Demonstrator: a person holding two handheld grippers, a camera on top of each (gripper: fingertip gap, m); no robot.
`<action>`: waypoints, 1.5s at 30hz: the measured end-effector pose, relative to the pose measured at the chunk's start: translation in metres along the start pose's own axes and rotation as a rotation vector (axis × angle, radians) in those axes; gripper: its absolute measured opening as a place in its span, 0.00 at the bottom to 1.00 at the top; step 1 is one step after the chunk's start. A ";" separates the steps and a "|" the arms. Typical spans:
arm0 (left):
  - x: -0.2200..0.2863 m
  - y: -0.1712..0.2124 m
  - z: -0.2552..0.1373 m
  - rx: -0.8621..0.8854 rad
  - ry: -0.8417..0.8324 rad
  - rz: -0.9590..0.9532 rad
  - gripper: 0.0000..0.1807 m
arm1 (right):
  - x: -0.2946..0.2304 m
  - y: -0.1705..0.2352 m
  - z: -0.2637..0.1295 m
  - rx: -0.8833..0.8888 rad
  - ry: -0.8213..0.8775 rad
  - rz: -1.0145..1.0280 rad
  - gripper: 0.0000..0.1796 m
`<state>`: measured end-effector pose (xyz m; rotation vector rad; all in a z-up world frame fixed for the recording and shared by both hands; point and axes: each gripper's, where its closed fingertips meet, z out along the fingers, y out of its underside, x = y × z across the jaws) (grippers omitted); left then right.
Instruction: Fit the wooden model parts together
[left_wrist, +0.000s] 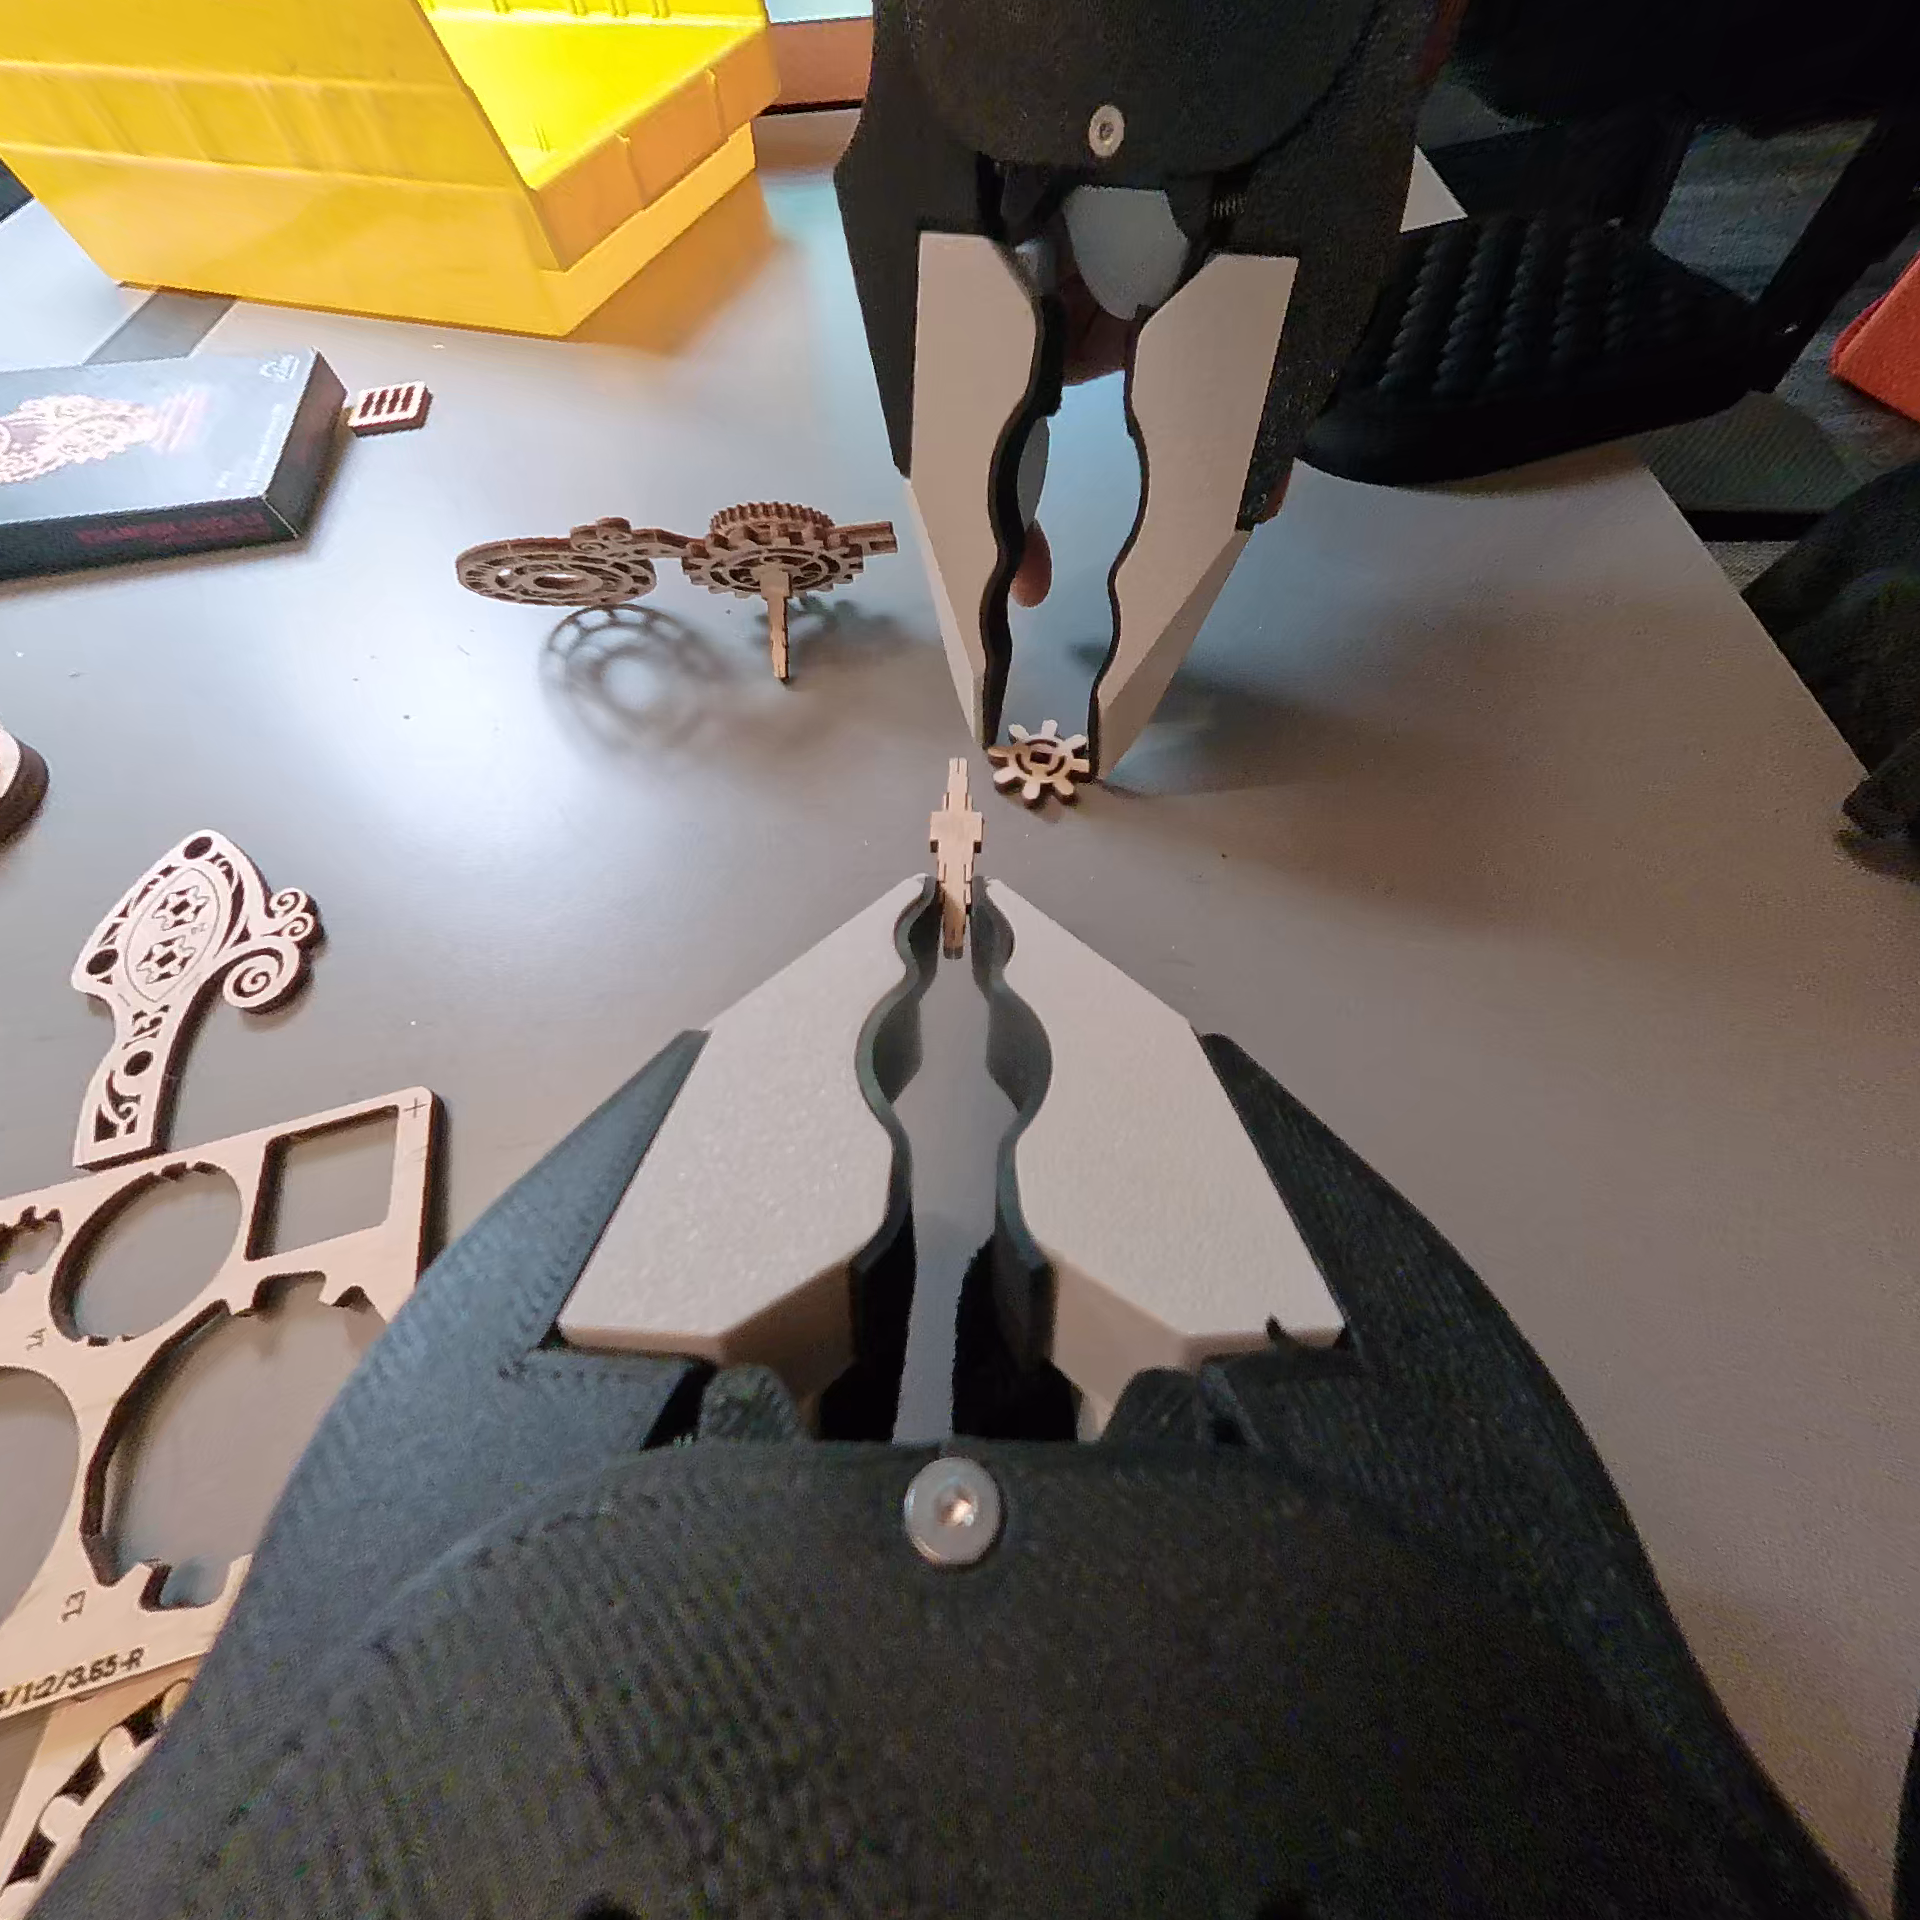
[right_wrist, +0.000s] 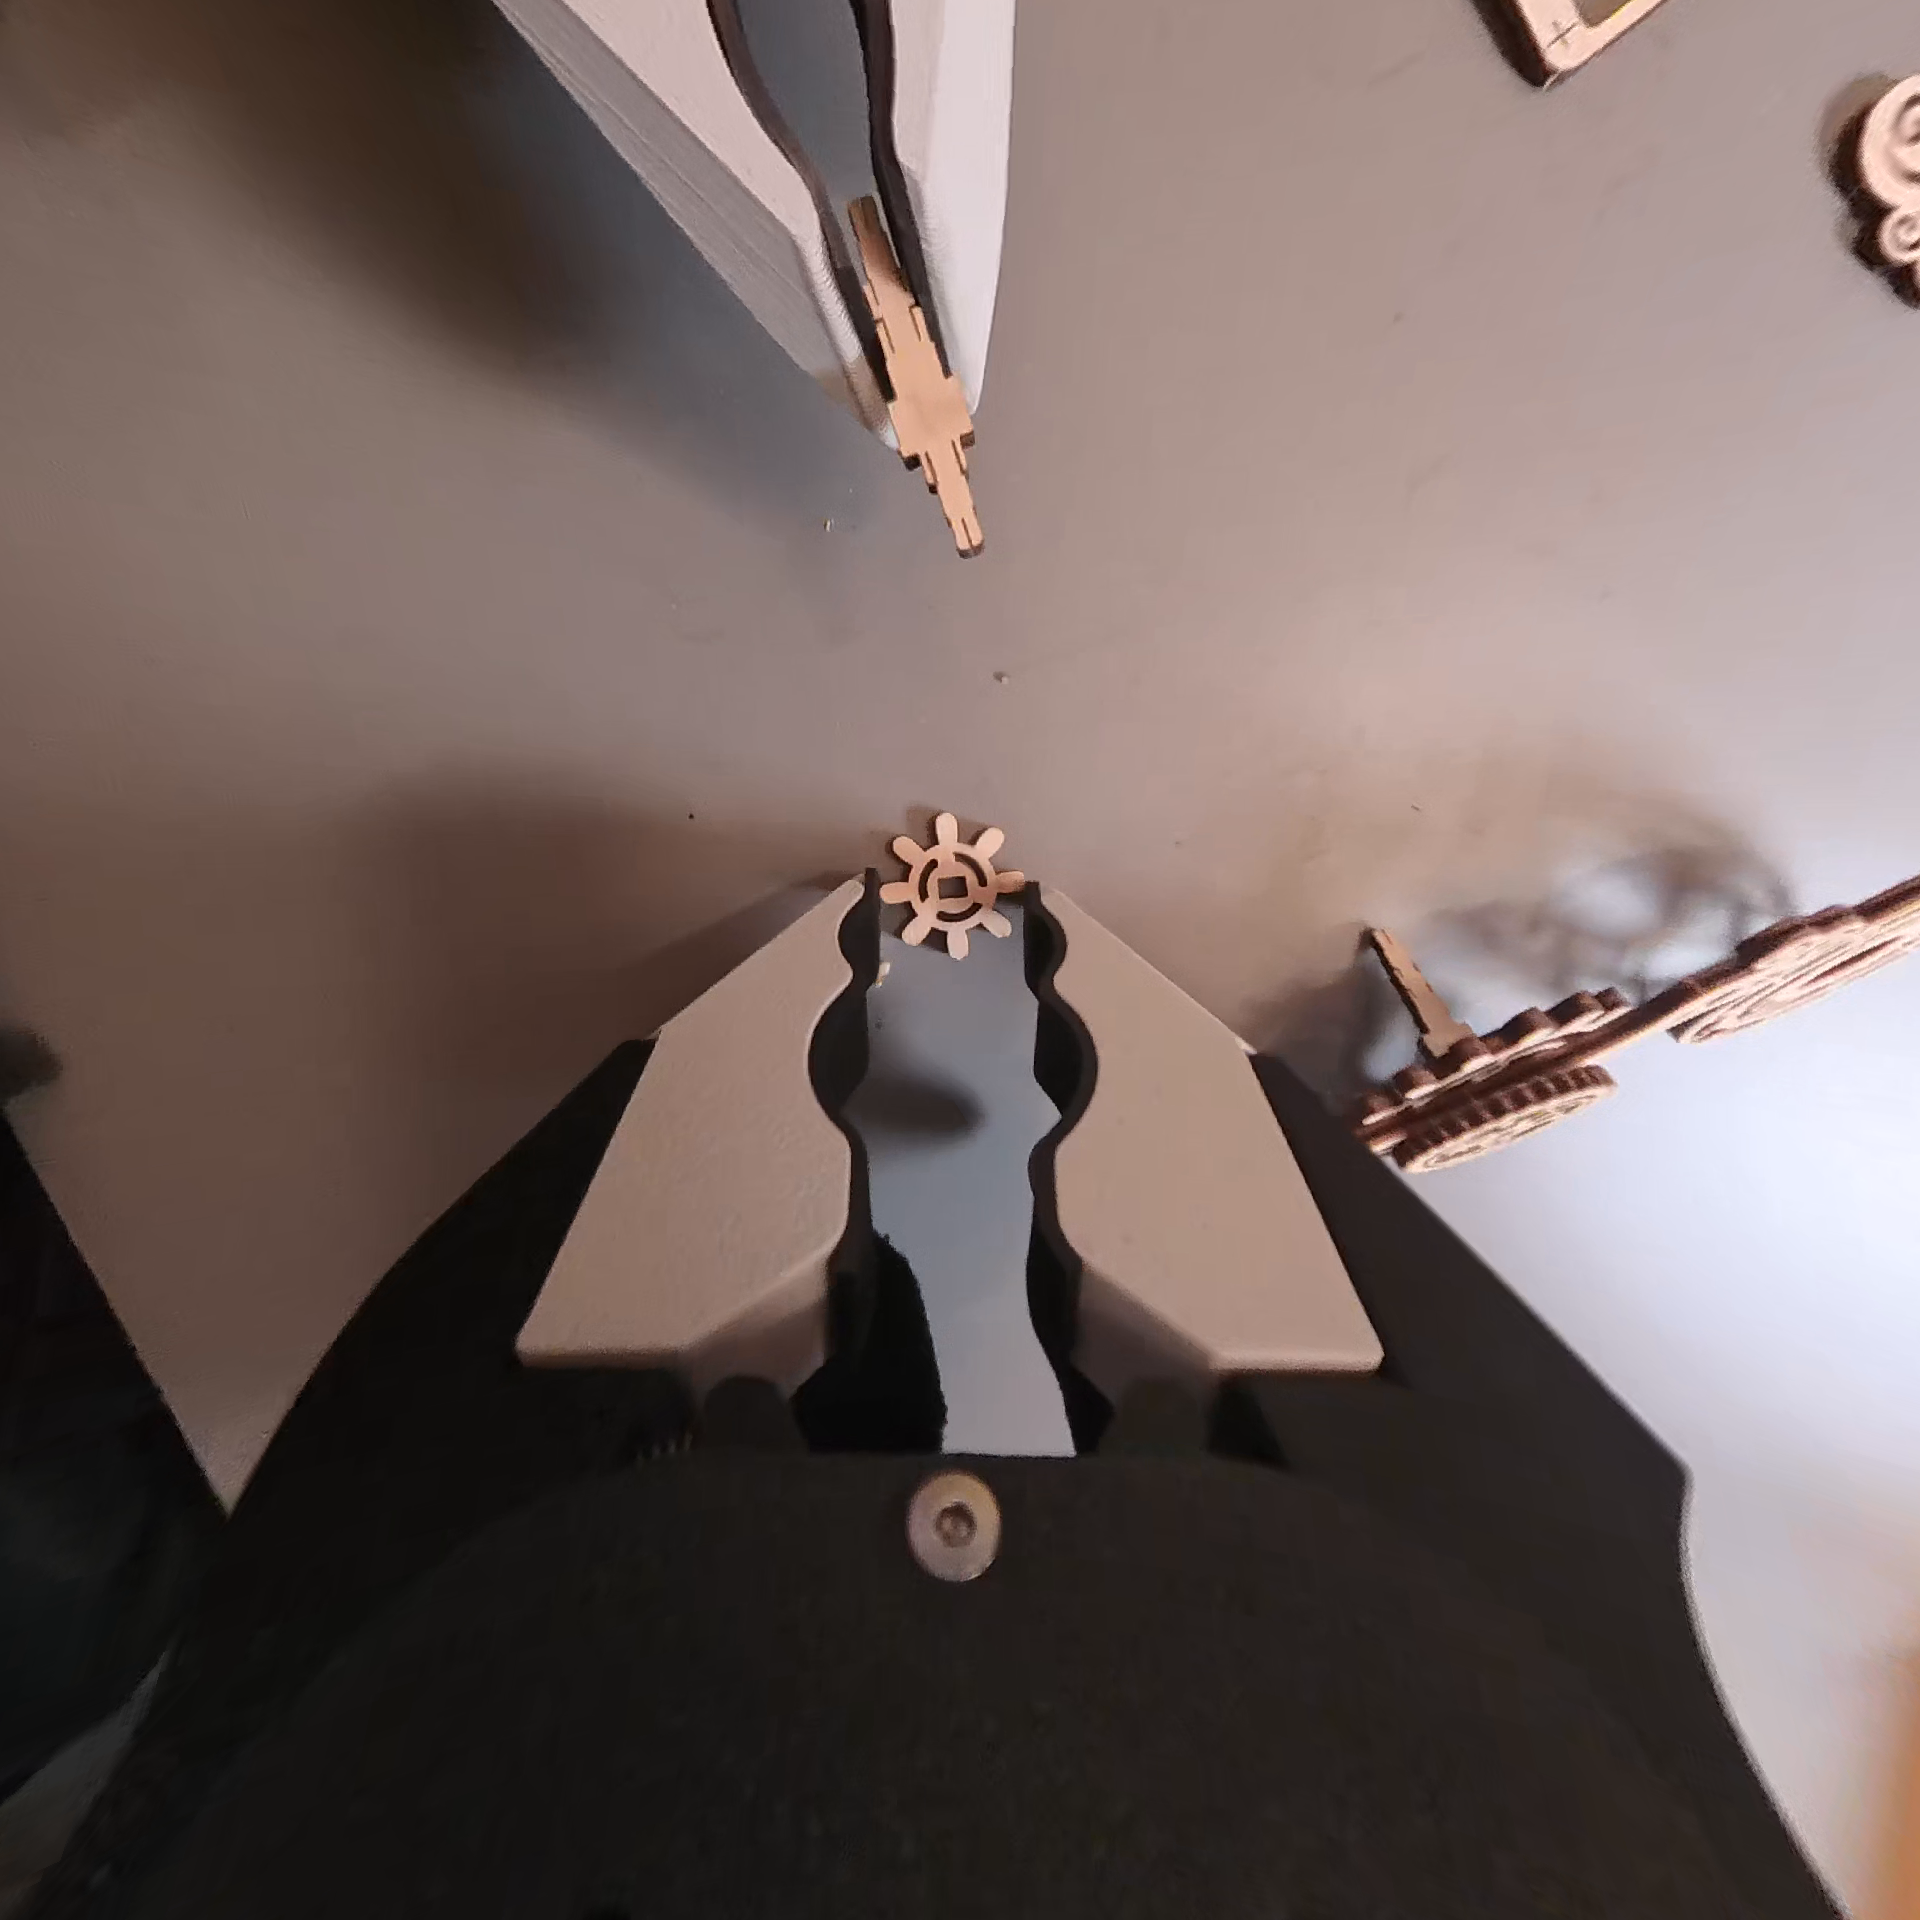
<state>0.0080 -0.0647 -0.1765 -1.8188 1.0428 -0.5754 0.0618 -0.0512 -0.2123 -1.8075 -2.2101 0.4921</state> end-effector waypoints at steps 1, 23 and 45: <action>0.000 0.000 0.000 0.002 0.000 0.001 0.02 | 0.001 -0.002 -0.001 0.026 0.007 0.000 0.14; 0.001 -0.097 -0.002 0.193 0.031 -0.369 0.02 | 0.026 -0.060 -0.130 1.224 -0.637 0.266 0.14; 0.009 -0.091 0.006 0.329 0.104 -0.482 0.02 | 0.009 -0.056 -0.123 1.214 -0.772 0.223 0.13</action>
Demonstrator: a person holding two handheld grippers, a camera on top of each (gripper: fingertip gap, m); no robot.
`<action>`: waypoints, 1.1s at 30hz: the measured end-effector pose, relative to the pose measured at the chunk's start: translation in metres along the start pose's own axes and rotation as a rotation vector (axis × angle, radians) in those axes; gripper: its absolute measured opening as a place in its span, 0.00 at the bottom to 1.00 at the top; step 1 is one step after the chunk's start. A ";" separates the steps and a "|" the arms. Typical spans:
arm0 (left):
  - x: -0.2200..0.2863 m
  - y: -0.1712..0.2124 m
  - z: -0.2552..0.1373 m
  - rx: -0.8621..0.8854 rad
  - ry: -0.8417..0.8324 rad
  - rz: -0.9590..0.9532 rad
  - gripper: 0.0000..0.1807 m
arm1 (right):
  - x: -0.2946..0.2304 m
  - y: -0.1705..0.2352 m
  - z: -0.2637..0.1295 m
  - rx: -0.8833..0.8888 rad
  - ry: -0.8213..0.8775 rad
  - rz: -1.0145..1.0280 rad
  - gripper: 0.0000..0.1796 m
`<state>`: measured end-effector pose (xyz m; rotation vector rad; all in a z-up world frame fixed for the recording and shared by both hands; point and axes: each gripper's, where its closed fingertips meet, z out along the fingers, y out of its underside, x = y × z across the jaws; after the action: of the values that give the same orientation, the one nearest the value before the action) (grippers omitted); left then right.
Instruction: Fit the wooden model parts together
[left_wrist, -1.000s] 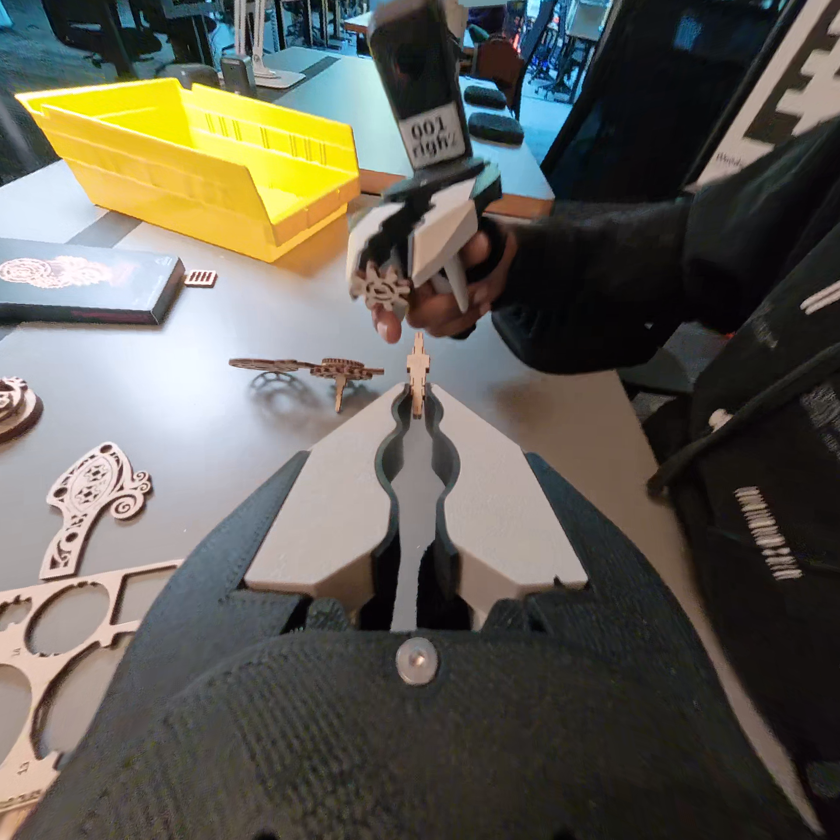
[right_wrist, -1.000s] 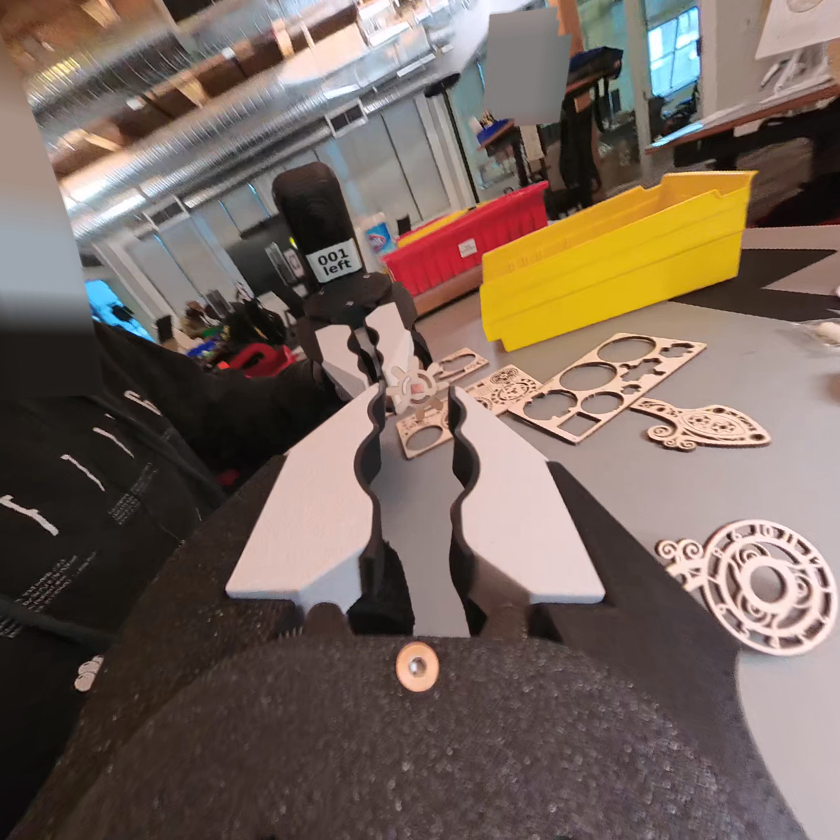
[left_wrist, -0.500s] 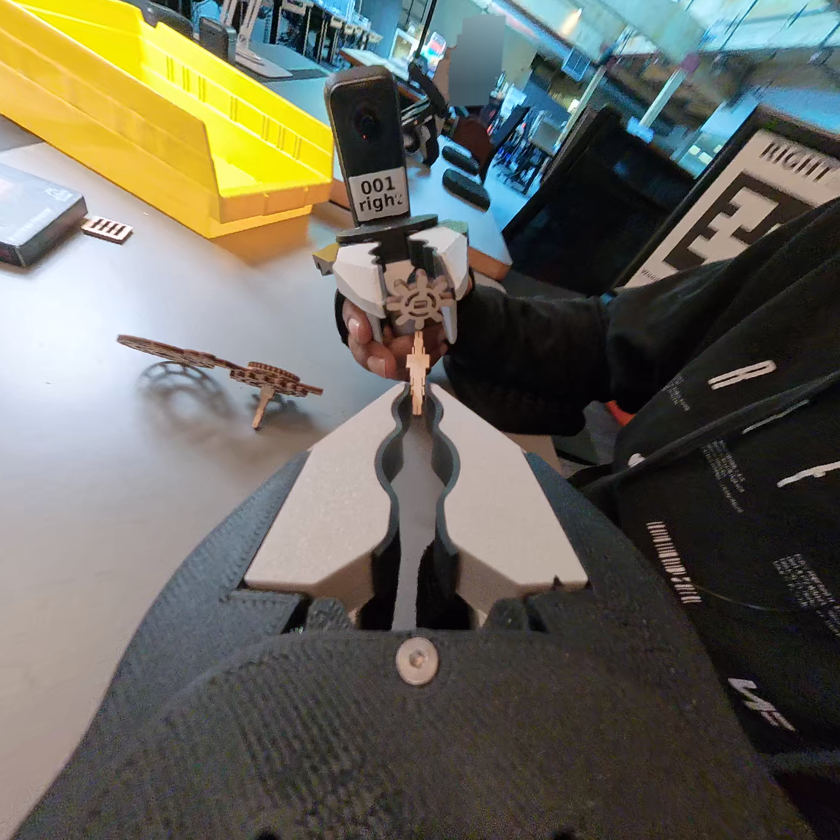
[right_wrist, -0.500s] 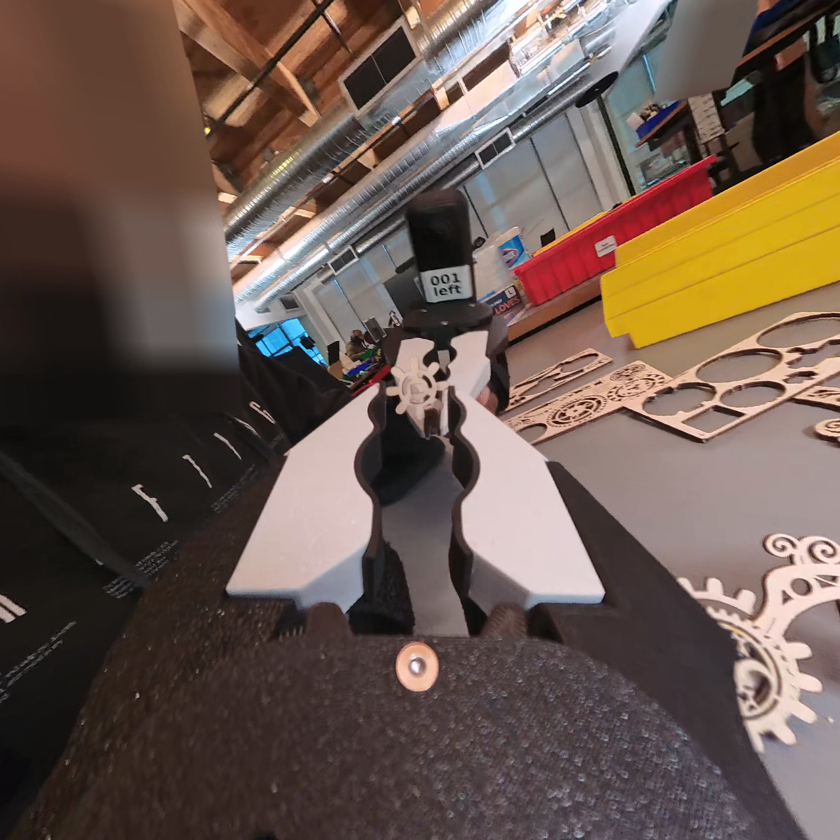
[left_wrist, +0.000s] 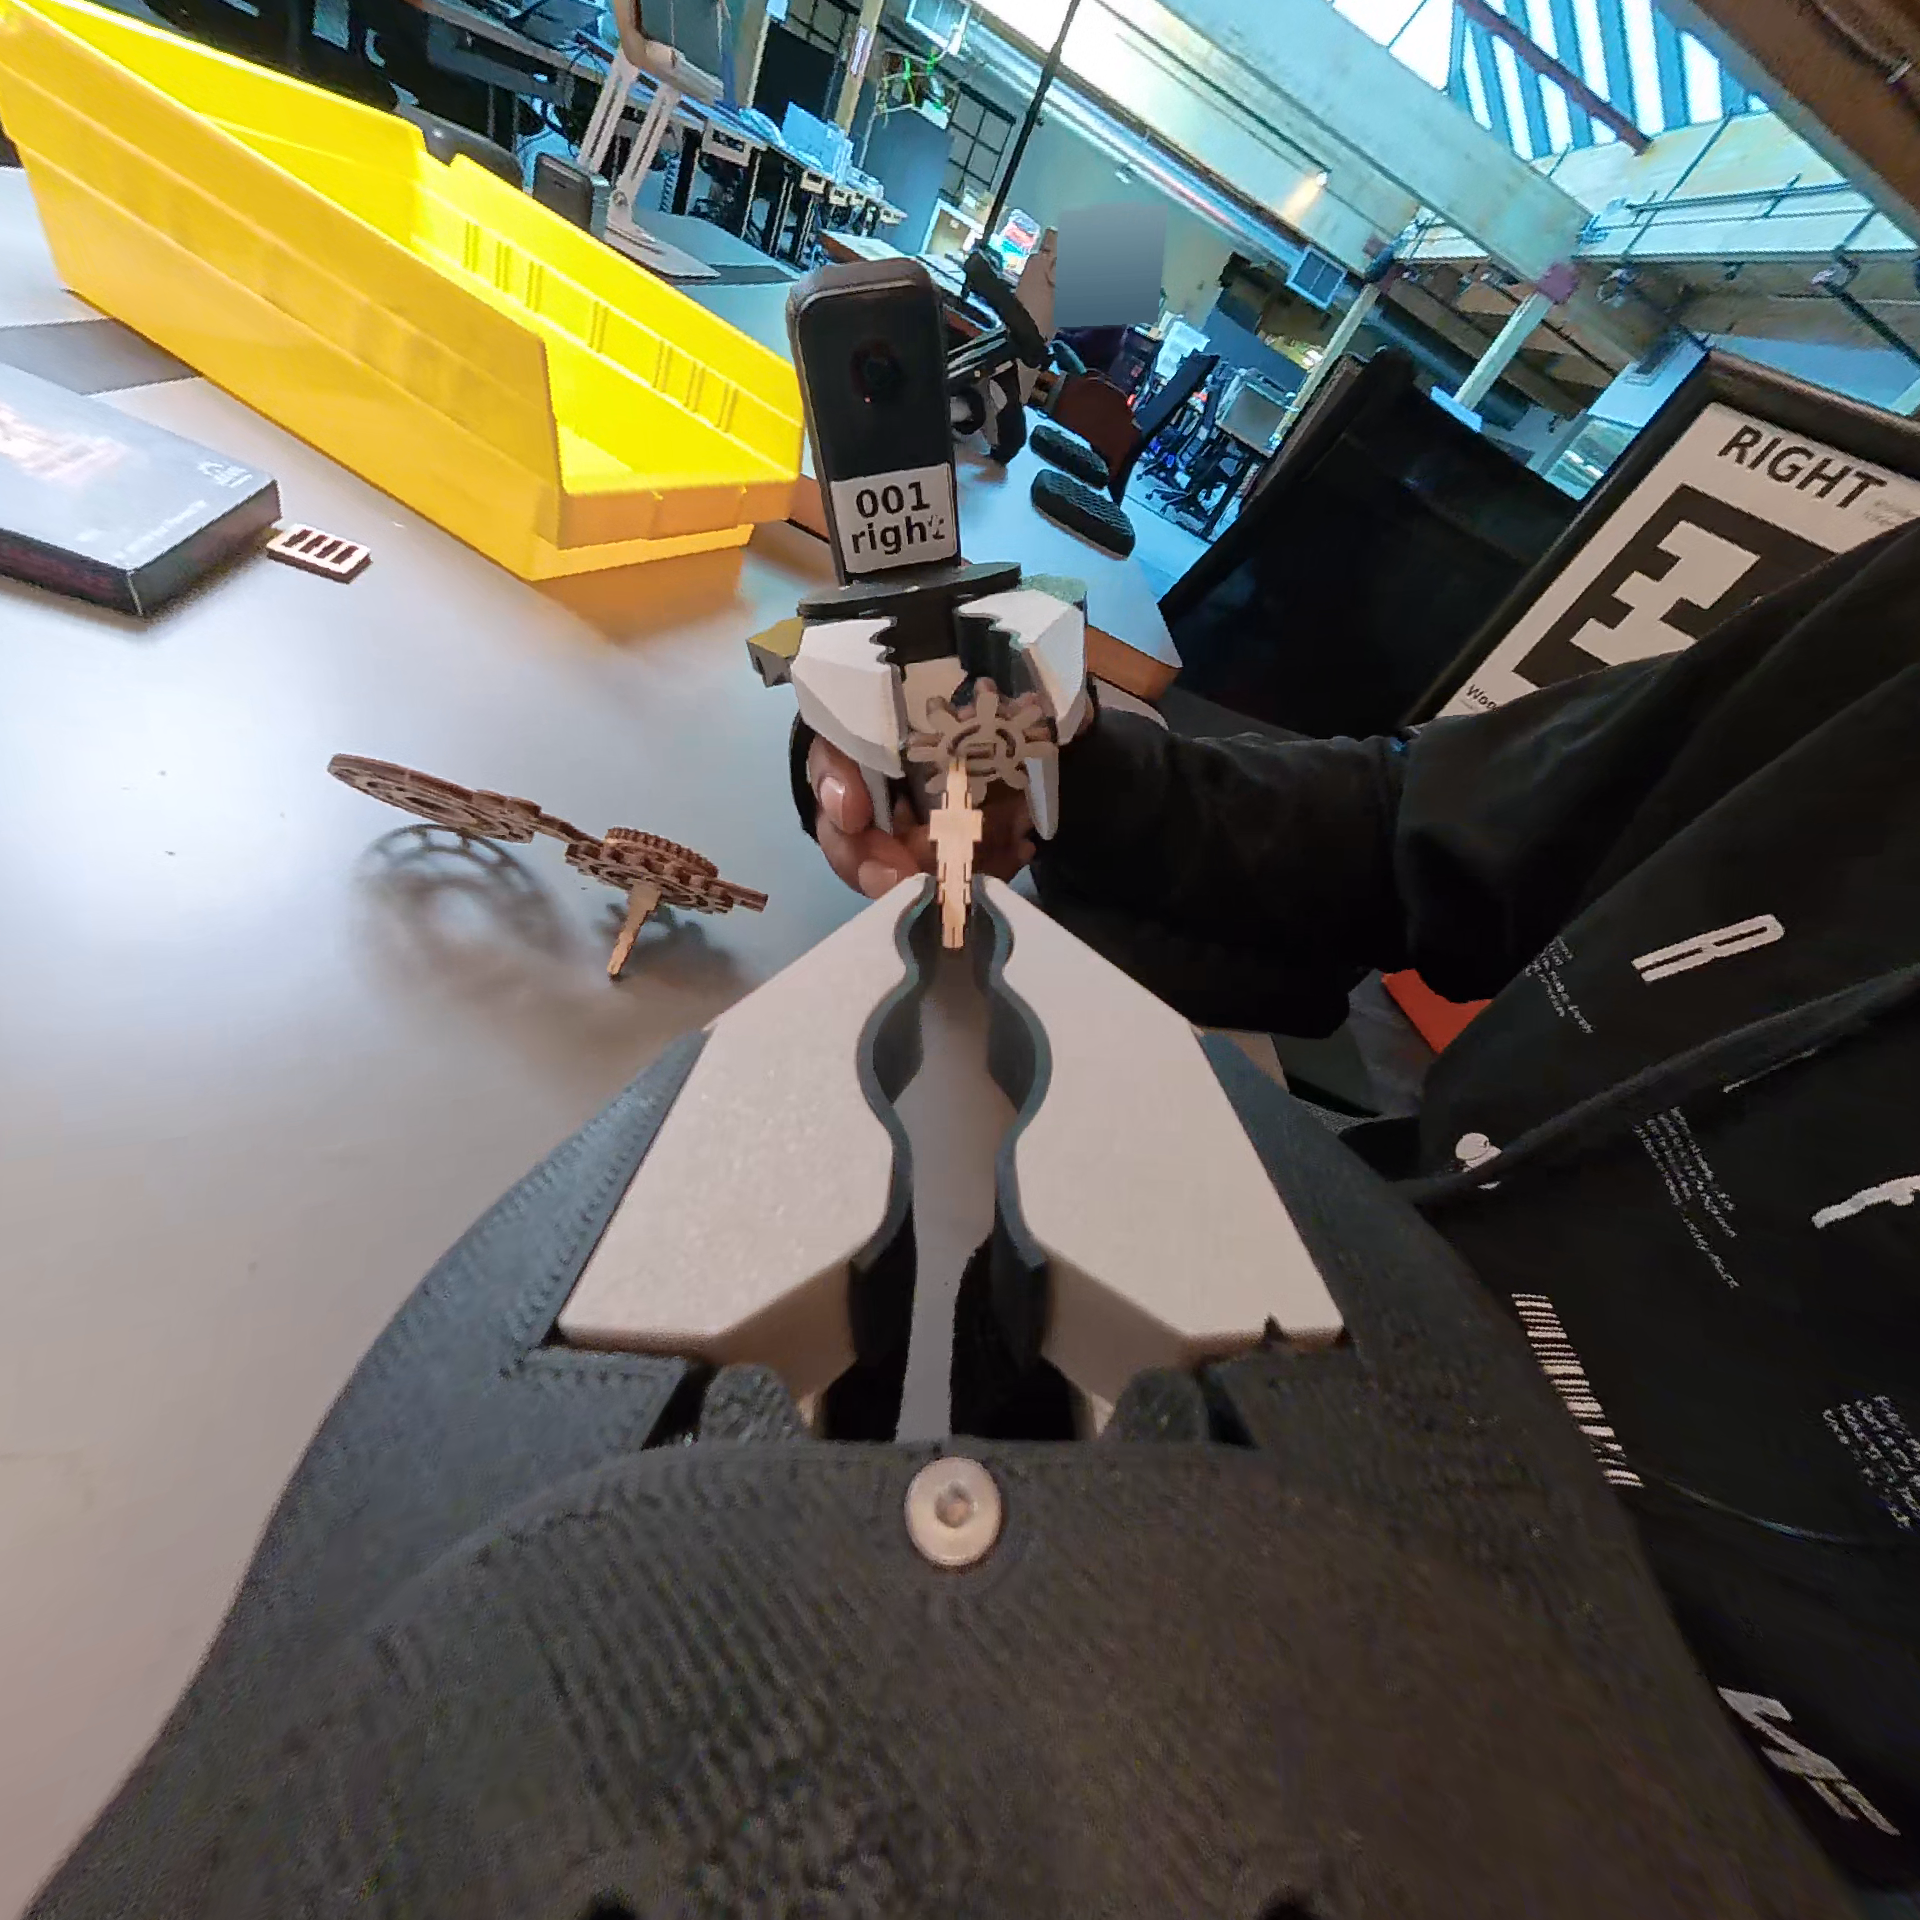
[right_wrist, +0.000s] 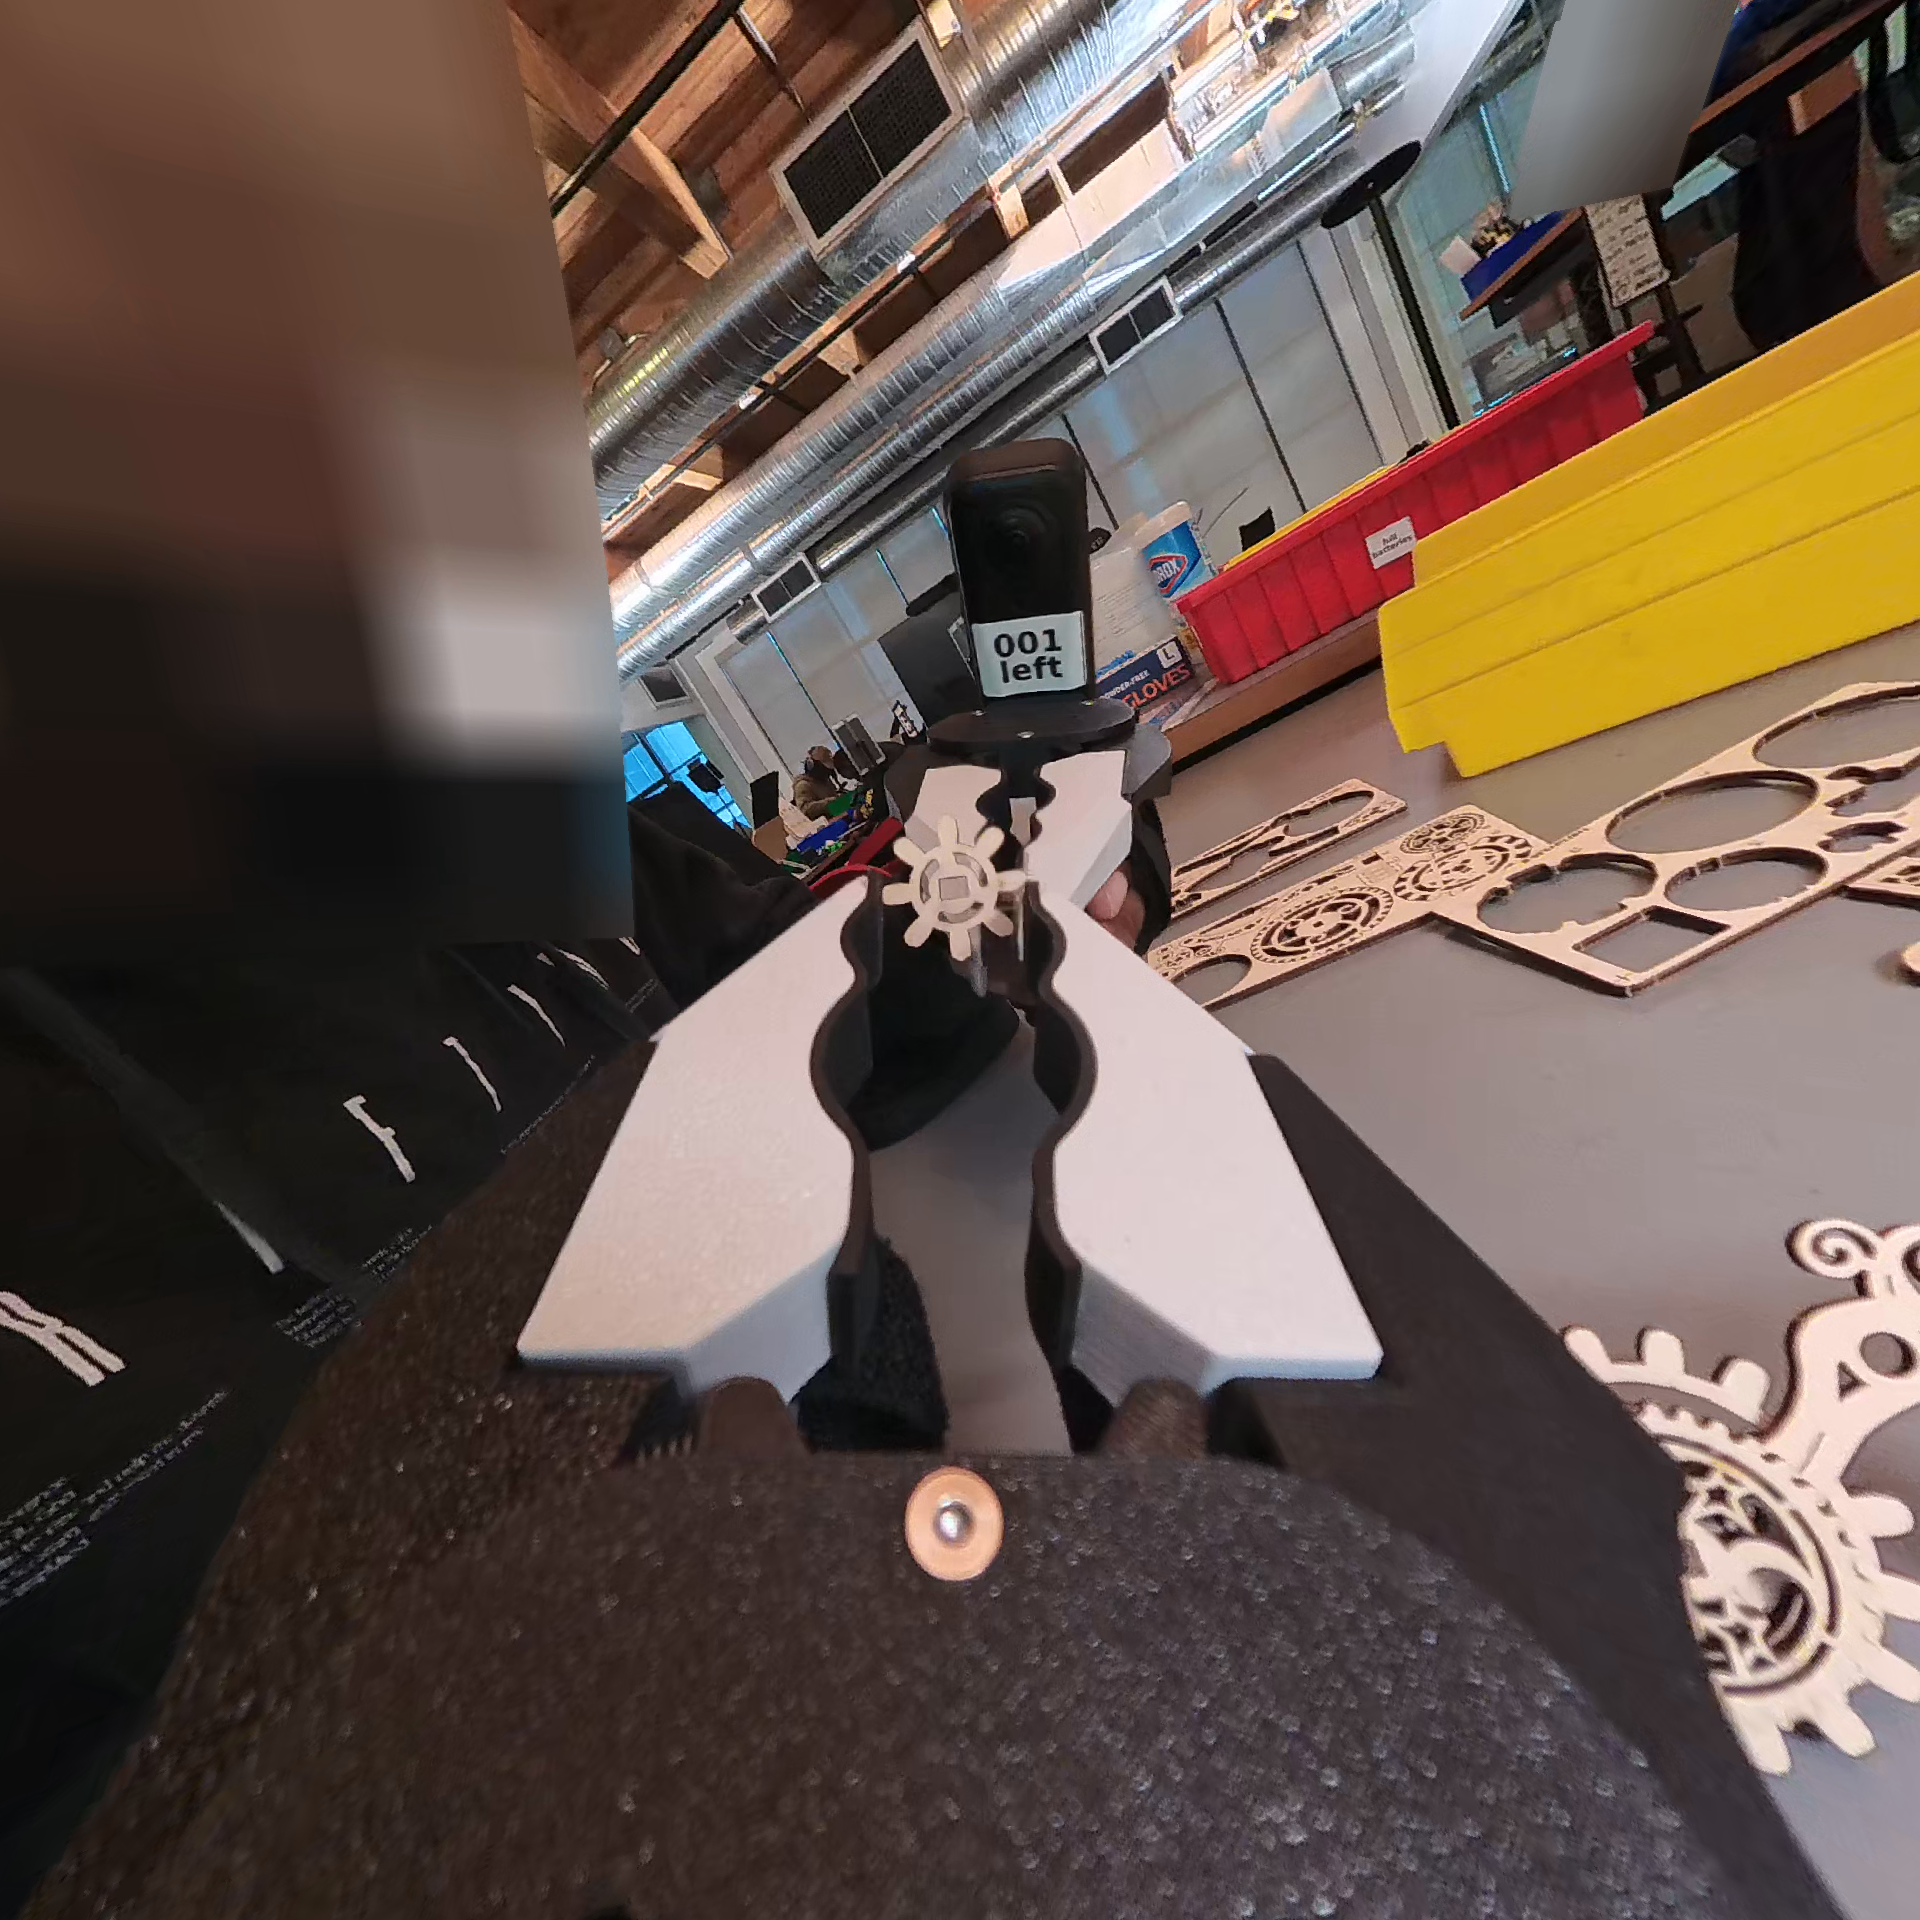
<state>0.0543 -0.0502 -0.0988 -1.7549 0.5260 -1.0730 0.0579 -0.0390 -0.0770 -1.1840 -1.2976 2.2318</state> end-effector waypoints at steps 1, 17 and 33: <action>0.000 0.000 0.000 0.004 0.003 -0.004 0.02 | 0.001 0.000 0.000 -0.001 0.002 0.002 0.13; -0.009 -0.002 -0.001 -0.002 -0.098 0.068 0.02 | 0.012 0.000 0.000 0.017 0.030 0.029 0.13; -0.011 0.015 -0.004 -0.159 -0.117 0.123 0.02 | 0.016 0.016 0.002 -0.096 0.083 -0.032 0.11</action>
<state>0.0473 -0.0504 -0.1159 -1.8848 0.6514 -0.8567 0.0494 -0.0391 -0.0975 -1.2665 -1.3939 2.0958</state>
